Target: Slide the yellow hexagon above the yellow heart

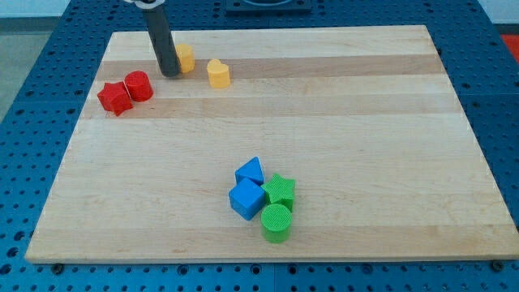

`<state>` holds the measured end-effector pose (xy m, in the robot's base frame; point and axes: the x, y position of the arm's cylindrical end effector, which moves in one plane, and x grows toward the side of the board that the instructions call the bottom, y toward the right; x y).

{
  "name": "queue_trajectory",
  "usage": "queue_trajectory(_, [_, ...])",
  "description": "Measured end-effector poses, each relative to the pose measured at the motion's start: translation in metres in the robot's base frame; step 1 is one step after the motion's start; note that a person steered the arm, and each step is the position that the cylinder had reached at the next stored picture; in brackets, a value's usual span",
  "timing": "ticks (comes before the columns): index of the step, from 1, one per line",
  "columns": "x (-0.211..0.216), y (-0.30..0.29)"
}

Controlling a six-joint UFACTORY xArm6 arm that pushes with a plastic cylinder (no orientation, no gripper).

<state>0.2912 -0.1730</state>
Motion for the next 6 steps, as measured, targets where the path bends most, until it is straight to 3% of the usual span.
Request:
queue_trajectory(3, [-0.033, -0.024])
queue_trajectory(5, [-0.027, 0.011])
queue_trajectory(6, [-0.01, 0.055])
